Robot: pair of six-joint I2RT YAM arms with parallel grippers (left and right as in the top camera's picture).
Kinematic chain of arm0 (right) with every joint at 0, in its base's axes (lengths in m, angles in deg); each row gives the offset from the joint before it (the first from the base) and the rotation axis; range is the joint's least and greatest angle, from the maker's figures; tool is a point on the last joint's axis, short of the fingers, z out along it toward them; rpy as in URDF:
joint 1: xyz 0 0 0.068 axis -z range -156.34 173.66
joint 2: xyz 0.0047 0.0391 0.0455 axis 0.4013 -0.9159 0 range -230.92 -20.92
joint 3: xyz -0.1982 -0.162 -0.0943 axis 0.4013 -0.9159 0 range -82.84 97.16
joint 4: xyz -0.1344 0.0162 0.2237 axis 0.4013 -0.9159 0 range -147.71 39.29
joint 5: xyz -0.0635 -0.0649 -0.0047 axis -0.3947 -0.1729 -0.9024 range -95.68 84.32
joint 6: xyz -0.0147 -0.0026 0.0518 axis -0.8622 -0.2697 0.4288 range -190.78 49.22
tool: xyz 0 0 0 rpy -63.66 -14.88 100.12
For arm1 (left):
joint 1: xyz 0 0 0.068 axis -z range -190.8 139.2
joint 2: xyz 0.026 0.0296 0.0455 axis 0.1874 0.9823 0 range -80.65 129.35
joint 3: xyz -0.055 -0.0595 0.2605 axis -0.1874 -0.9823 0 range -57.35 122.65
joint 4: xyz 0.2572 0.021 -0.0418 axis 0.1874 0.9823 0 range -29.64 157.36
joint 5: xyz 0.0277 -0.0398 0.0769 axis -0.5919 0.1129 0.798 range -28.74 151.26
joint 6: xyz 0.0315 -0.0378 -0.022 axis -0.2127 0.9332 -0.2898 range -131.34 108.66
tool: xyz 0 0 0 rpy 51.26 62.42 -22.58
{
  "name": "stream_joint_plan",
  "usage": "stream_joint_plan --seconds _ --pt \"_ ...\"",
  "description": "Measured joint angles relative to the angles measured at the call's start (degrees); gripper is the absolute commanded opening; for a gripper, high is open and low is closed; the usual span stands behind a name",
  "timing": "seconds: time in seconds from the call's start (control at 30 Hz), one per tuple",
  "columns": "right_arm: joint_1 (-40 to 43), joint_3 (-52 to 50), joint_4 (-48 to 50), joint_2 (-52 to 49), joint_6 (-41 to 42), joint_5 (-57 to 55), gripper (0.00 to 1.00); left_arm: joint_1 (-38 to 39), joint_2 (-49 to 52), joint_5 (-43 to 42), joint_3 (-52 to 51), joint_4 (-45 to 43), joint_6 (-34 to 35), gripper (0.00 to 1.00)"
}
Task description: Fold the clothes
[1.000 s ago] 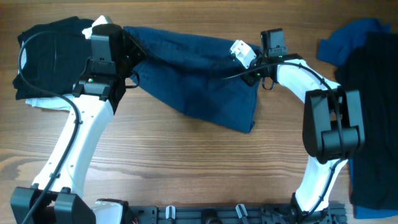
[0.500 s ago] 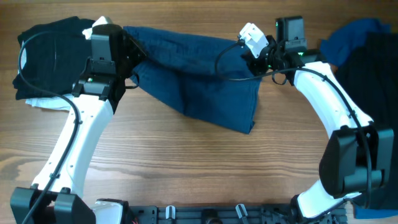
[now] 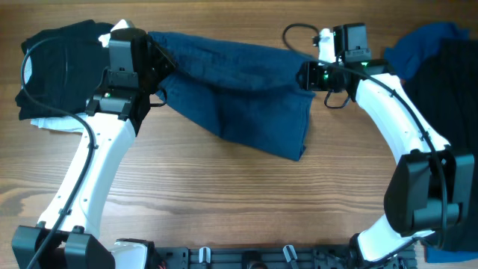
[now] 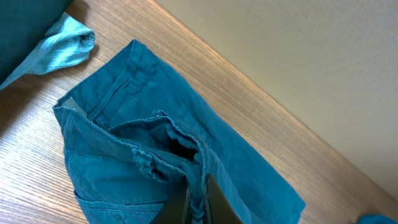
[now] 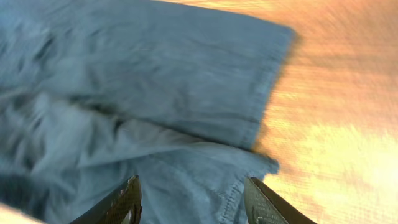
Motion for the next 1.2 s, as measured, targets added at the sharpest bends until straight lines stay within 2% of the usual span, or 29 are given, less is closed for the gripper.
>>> stream_joint_plan --seconds 0.17,0.23,0.43,0.53,0.83,0.97,1.03,1.2 --pt "1.25 0.00 -0.24 -3.76 6.69 -2.58 0.54 0.00 -0.02 0.00 0.02 0.15 0.00 0.07" --pt "2.03 0.00 -0.57 -6.01 7.76 -3.19 0.59 0.00 -0.02 0.00 0.02 0.15 0.00 0.07" --pt "5.92 0.00 -0.31 -13.46 10.58 -0.63 0.61 0.00 -0.02 0.00 0.02 0.15 0.00 0.07" --pt "7.13 0.00 1.14 -13.73 12.09 1.81 0.64 0.00 -0.02 -0.24 0.02 0.17 0.00 0.07" --pt "6.69 -0.02 4.15 -13.73 17.38 9.11 0.64 0.00 -0.02 -1.27 0.04 0.15 -0.17 0.07" --pt "6.69 0.00 4.15 -13.73 17.62 9.70 0.65 0.00 -0.02 -1.27 0.04 0.15 -0.17 0.07" --pt "6.64 -0.02 4.13 -13.73 17.81 9.81 0.69 0.00 -0.02 -1.27 0.04 0.15 -0.17 0.07" --pt "5.53 0.00 4.13 -13.73 18.38 8.87 0.69 0.00 -0.02 -1.27 0.04 0.15 -0.17 0.07"
